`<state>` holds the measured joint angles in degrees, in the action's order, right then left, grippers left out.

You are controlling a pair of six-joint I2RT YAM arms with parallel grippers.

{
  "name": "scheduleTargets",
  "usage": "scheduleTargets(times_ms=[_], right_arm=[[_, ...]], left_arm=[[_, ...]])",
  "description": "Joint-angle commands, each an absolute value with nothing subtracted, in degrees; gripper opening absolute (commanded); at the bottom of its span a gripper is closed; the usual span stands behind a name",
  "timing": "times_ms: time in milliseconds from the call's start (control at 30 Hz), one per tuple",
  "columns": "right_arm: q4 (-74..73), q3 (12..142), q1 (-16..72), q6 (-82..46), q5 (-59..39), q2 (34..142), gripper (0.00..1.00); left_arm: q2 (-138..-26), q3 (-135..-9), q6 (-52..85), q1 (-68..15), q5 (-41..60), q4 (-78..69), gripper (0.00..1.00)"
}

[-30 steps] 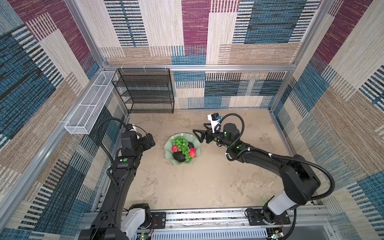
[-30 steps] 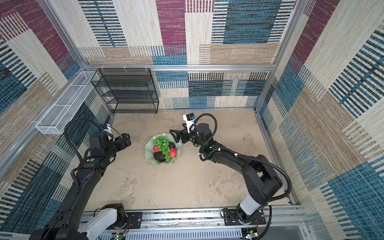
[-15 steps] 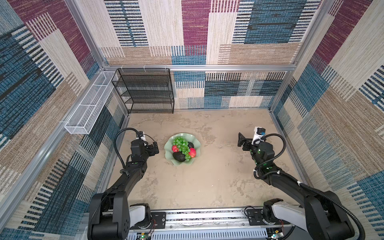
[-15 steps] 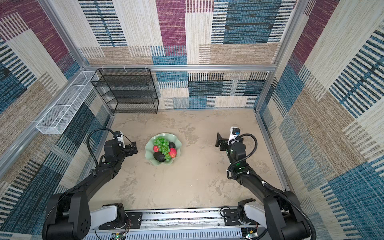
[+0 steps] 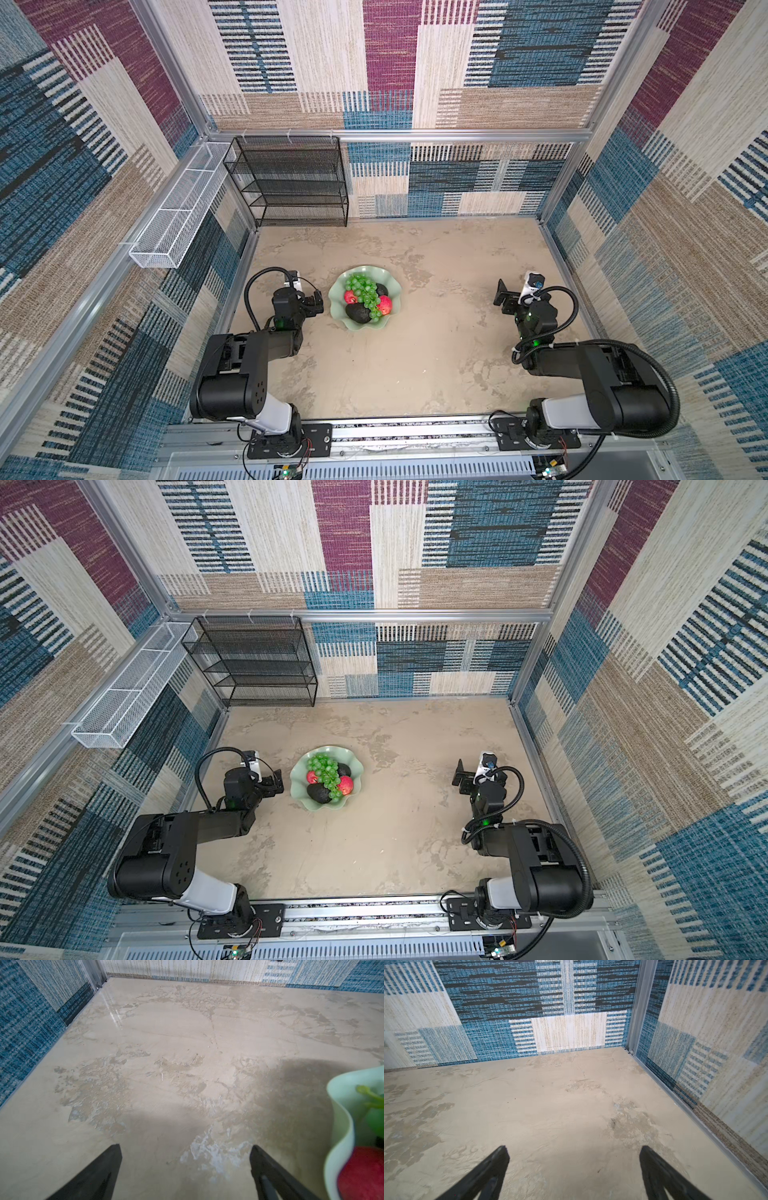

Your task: Place and organize the fake fruits in the fruit bowl

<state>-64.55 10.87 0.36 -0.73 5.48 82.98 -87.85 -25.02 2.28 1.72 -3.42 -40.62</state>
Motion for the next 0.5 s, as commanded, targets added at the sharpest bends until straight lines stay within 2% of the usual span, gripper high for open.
scheduleTargets(times_ms=[0, 67, 100, 267, 467], right_arm=[[-83.0, 8.6, 0.2, 2.7, -2.9, 89.5, 1.0], [-76.1, 9.9, -0.3, 2.9, -5.5, 86.9, 1.0], [-79.4, 9.4, -0.4, 3.2, -6.2, 88.3, 1.0], [-73.6, 12.0, -0.4, 2.6, -4.6, 87.9, 1.0], [-73.1, 12.3, -0.4, 1.7, -2.5, 88.0, 1.0]], left_arm=[[-88.4, -24.8, 0.3, 1.7, -2.0, -46.3, 0.99], [-88.4, -24.8, 0.3, 1.7, -2.0, -46.3, 0.99], [-88.5, -24.8, 0.3, 1.8, -2.0, -46.5, 0.99], [-88.4, -24.8, 0.3, 1.7, -2.0, -46.3, 0.99], [-88.2, -24.6, 0.1, 1.5, -1.9, -46.5, 0.99]])
